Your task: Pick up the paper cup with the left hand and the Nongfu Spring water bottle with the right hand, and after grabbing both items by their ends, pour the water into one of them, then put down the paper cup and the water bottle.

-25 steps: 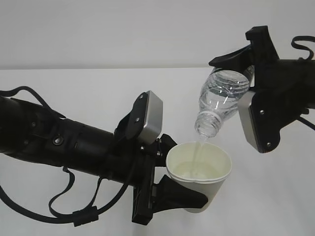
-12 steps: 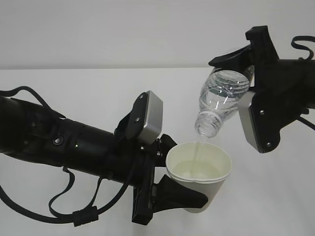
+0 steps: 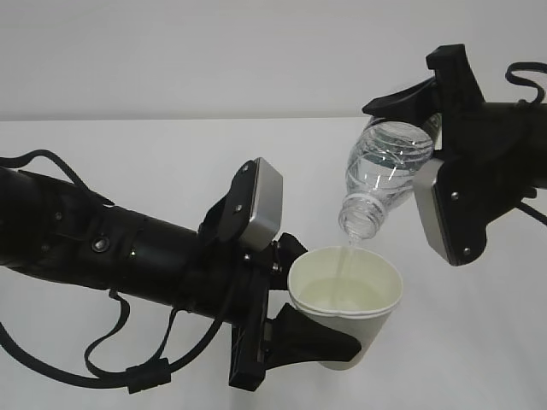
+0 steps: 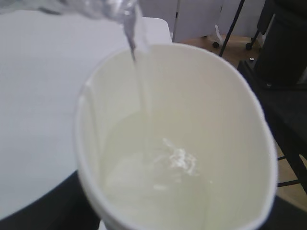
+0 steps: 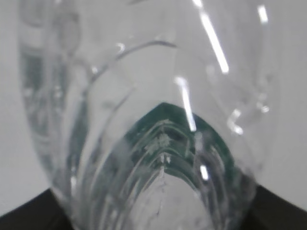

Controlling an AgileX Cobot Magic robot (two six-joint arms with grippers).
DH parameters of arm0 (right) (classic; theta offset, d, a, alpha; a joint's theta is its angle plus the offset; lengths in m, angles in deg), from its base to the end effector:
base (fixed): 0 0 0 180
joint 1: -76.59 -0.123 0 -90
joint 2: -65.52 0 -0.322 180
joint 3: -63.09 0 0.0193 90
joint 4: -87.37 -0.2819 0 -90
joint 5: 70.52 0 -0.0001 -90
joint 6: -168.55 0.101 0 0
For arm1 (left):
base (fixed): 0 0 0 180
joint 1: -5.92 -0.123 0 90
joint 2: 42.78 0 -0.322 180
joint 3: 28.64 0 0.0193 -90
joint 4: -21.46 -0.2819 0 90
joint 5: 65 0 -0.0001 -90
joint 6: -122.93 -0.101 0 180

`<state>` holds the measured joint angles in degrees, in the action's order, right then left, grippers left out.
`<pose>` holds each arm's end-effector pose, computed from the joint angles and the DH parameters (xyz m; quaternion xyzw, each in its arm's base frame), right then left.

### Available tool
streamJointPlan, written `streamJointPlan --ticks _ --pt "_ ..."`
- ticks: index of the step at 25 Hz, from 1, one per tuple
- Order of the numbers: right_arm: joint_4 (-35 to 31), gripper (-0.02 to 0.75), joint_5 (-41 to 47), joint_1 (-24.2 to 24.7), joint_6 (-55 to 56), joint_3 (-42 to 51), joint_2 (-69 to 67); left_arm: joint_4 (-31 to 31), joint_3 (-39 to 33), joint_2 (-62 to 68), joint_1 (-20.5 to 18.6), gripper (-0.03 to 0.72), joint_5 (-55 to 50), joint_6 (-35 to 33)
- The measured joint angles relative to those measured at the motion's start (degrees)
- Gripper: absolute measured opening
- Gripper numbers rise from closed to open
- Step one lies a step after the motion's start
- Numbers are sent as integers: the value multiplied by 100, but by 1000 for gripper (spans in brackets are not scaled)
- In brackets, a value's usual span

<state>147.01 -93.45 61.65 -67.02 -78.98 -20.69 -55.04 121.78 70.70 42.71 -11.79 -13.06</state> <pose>0.2918 0.1129 0.2663 -0.7764 0.2722 -0.3233 0.4674 0.2449 -0.2813 0.1676 0.5767 0.5921 -0.4271 0.3667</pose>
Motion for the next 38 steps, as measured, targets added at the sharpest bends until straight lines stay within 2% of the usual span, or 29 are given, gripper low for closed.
streamJointPlan --ticks 11,38 --pt "-214 459 -9 0 -254 0 0 0 0 0 0 453 0 0" --pt "-217 459 -117 0 -372 0 0 -10 0 0 0 448 0 0"
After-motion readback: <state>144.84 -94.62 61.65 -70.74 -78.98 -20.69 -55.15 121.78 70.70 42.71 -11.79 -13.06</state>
